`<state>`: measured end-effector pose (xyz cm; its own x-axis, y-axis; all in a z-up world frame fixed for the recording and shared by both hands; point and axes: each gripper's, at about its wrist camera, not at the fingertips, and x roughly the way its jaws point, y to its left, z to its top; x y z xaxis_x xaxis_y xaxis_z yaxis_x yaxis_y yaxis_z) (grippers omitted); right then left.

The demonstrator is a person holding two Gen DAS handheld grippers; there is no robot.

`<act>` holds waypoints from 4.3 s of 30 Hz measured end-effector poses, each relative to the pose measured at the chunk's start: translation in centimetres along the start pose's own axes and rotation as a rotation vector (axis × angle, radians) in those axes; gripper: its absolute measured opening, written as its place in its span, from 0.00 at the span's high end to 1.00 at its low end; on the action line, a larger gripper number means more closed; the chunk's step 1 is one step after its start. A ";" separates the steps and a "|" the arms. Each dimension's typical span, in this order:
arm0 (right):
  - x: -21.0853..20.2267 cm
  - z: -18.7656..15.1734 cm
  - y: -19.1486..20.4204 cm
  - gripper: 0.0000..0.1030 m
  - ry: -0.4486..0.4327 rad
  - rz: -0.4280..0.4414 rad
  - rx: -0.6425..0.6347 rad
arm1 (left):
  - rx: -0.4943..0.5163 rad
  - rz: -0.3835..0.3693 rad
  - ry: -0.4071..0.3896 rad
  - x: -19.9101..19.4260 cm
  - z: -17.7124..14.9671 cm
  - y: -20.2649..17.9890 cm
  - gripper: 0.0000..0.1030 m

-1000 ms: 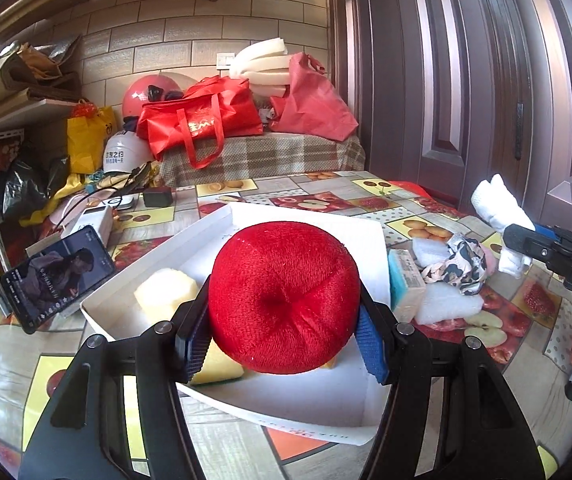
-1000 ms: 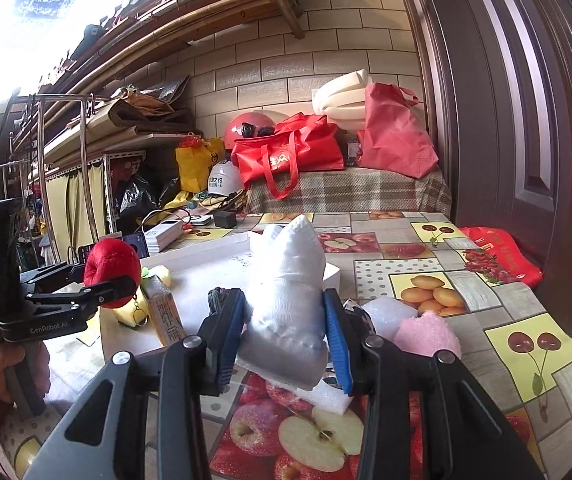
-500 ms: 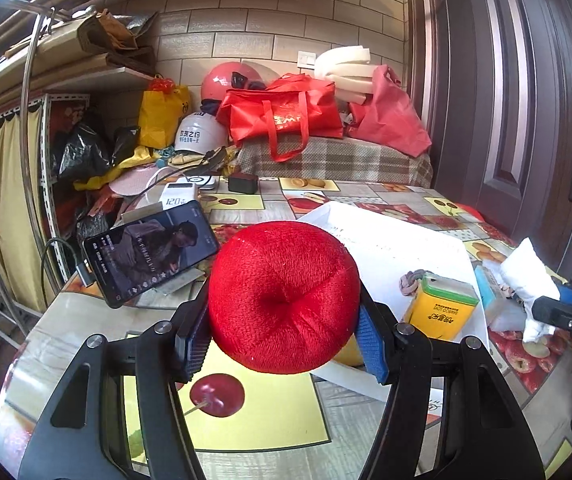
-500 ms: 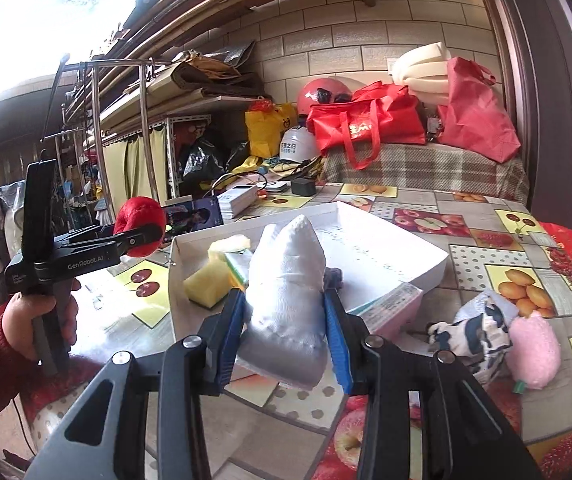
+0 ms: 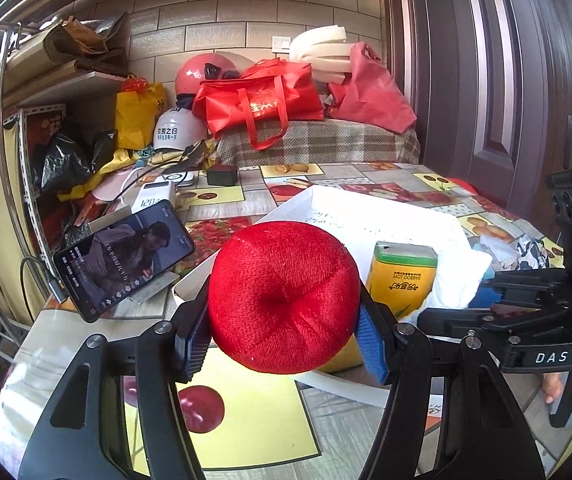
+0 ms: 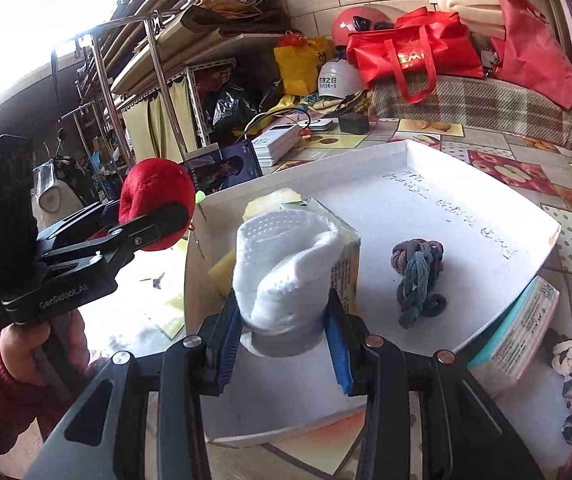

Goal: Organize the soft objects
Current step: 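Open the left gripper over the tray while the right releases the white sock, then move both grippers from the tray toward the remaining items on the table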

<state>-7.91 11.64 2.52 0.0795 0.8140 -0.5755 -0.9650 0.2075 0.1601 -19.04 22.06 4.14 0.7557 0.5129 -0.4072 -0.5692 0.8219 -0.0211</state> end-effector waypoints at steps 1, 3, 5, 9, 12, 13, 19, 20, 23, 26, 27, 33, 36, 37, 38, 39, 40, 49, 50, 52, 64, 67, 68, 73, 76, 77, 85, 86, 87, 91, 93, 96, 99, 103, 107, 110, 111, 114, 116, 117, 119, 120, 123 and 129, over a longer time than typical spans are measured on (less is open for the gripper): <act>0.4 0.2 -0.4 0.62 0.005 -0.014 0.015 | 0.003 -0.005 0.005 0.3 0.1 -0.2 0.40; 1.1 0.7 -1.3 0.63 0.019 -0.032 0.050 | 0.008 -0.017 0.014 1.1 0.4 -0.5 0.40; 1.5 1.1 -2.2 0.63 0.015 -0.041 0.091 | 0.010 -0.029 0.017 2.0 0.9 -1.1 0.40; 1.7 1.6 -3.5 0.63 -0.003 -0.069 0.146 | 0.018 -0.045 0.020 4.0 1.8 -2.2 0.40; 2.1 2.0 -3.9 0.64 -0.008 -0.080 0.165 | 0.026 -0.061 0.063 6.1 2.6 -3.3 0.40; 2.1 2.0 -4.1 0.64 -0.011 -0.097 0.177 | 0.019 -0.060 0.069 6.6 2.8 -3.3 0.39; 2.7 2.5 -4.5 0.64 -0.014 -0.107 0.192 | -0.058 -0.065 0.111 8.0 3.1 -2.3 0.39; 2.7 2.5 -4.5 0.64 -0.014 -0.109 0.196 | -0.064 -0.065 0.106 8.0 3.2 -2.1 0.39; 2.8 2.5 -4.7 0.64 -0.016 -0.113 0.211 | -0.062 -0.060 0.108 8.4 3.3 -2.2 0.39; 2.7 2.5 -4.7 0.64 -0.017 -0.126 0.211 | -0.040 -0.056 0.107 8.4 3.3 -2.6 0.39; 2.7 2.5 -4.7 0.64 -0.018 -0.129 0.213 | -0.035 -0.050 0.102 8.3 3.3 -2.7 0.39; 2.8 2.6 -4.5 0.61 -0.014 -0.156 0.199 | -0.039 -0.010 0.097 8.2 3.3 -2.5 0.36; 2.8 2.7 -4.3 0.54 -0.012 -0.183 0.190 | -0.050 0.039 0.074 7.7 3.2 -2.3 0.31; 2.7 2.7 -4.3 0.52 -0.021 -0.190 0.189 | -0.059 0.046 0.061 7.4 3.2 -2.1 0.30; 2.4 2.6 -4.3 0.44 -0.034 -0.199 0.189 | -0.071 0.053 0.049 7.2 3.1 -1.8 0.26; 2.2 2.6 -4.3 0.28 -0.048 -0.209 0.193 | -0.086 0.068 0.037 6.9 3.1 -1.5 0.22; 1.9 2.5 -4.5 0.20 -0.060 -0.212 0.202 | -0.102 0.072 0.031 6.8 3.1 -1.1 0.18; 0.7 2.7 -3.7 0.00 -0.138 -0.245 0.173 | -0.119 0.114 -0.026 5.8 3.0 -0.9 0.00; 0.6 2.7 -3.6 0.00 -0.145 -0.251 0.170 | -0.117 0.118 -0.032 5.7 3.0 -0.9 0.00; 0.4 2.7 -3.5 0.00 -0.161 -0.262 0.168 | -0.110 0.121 -0.042 5.4 2.9 -1.0 0.00; -2.5 1.6 -3.5 0.00 -0.306 -0.320 0.209 | -0.088 0.150 -0.131 3.7 2.7 -1.4 0.00; -3.2 1.2 -3.1 0.00 -0.328 -0.332 0.203 | -0.075 0.149 -0.135 3.5 2.6 -1.8 0.00; -3.5 1.1 -3.0 0.00 -0.331 -0.330 0.201 | -0.072 0.147 -0.135 3.4 2.6 -1.9 0.00; -4.8 0.3 -2.9 0.00 -0.343 -0.340 0.190 | -0.054 0.148 -0.137 3.1 2.4 -2.6 0.00; -5.8 -0.4 -2.4 0.00 -0.347 -0.358 0.153 | -0.042 0.131 -0.135 2.9 2.3 -3.1 0.00; -6.2 -0.6 -2.1 0.00 -0.351 -0.365 0.138 | -0.039 0.125 -0.134 2.8 2.2 -3.3 0.00; -10.4 -2.6 -2.8 0.00 -0.427 -0.400 0.152 | -0.011 0.069 -0.121 2.0 1.8 -5.5 0.00; -10.9 -2.8 -3.2 0.00 -0.437 -0.409 0.167 | -0.007 0.063 -0.120 1.9 1.8 -5.8 0.00; -11.4 -2.9 -3.6 0.00 -0.446 -0.418 0.183 | -0.003 0.057 -0.119 1.8 1.7 -6.1 0.00; -13.0 -3.6 -5.6 0.00 -0.467 -0.456 0.250 | 0.015 0.037 -0.112 1.6 1.6 -7.1 0.00; -13.7 -3.9 -6.5 0.00 -0.468 -0.481 0.270 | 0.023 0.026 -0.108 1.5 1.5 -7.5 0.00; -15.1 -4.4 -7.9 0.00 -0.478 -0.536 0.284 | 0.036 0.005 -0.104 1.2 1.3 -8.4 0.00; -17.2 -5.2 -9.2 0.00 -0.524 -0.602 0.296 | 0.053 -0.024 -0.097 1.0 1.2 -9.4 0.00; -20.7 -6.5 -9.8 0.00 -0.624 -0.684 0.270 | 0.081 -0.054 -0.088 1.0 1.1 -10.5 0.00; -21.0 -6.6 -11.9 0.00 -0.489 -0.708 0.248 | 0.087 -0.094 -0.069 1.2 1.1 -10.9 0.00; -20.7 -6.8 -13.2 0.00 -0.399 -0.652 0.263 | 0.088 -0.153 -0.045 1.3 1.1 -11.3 0.00; -20.8 -7.0 -13.3 0.00 -0.408 -0.631 0.267 | 0.096 -0.176 -0.036 1.3 1.1 -11.6 0.00; -20.4 -7.0 -12.9 0.00 -0.393 -0.606 0.247 | 0.155 -0.249 0.000 1.5 0.9 -13.4 0.00; -19.8 -6.7 -12.5 0.00 -0.363 -0.578 0.209 | 0.218 -0.294 0.032 1.7 0.7 -15.0 0.00; -19.3 -6.5 -12.3 0.00 -0.343 -0.565 0.187 | 0.246 -0.301 0.044 1.8 0.6 -15.8 0.00; -18.1 -6.1 -11.8 0.00 -0.287 -0.533 0.139 | 0.279 -0.298 0.066 2.0 0.5 -16.8 0.01; -17.3 -5.8 -11.6 0.00 -0.255 -0.508 0.112 | 0.278 -0.304 0.077 2.2 0.5 -16.9 0.01; -14.9 -4.9 -10.9 0.00 -0.190 -0.433 0.059 | 0.247 -0.320 0.097 2.7 0.6 -16.6 0.01; -10.9 -2.5 -8.7 0.01 -0.127 -0.417 -0.056 | 0.119 -0.349 0.032 1.5 0.9 -14.1 0.01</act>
<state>-0.98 -0.41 5.37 0.4916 0.7282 -0.4776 -0.8558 0.5055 -0.1102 -9.62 11.47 4.69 0.8861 0.1897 -0.4228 -0.2354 0.9702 -0.0580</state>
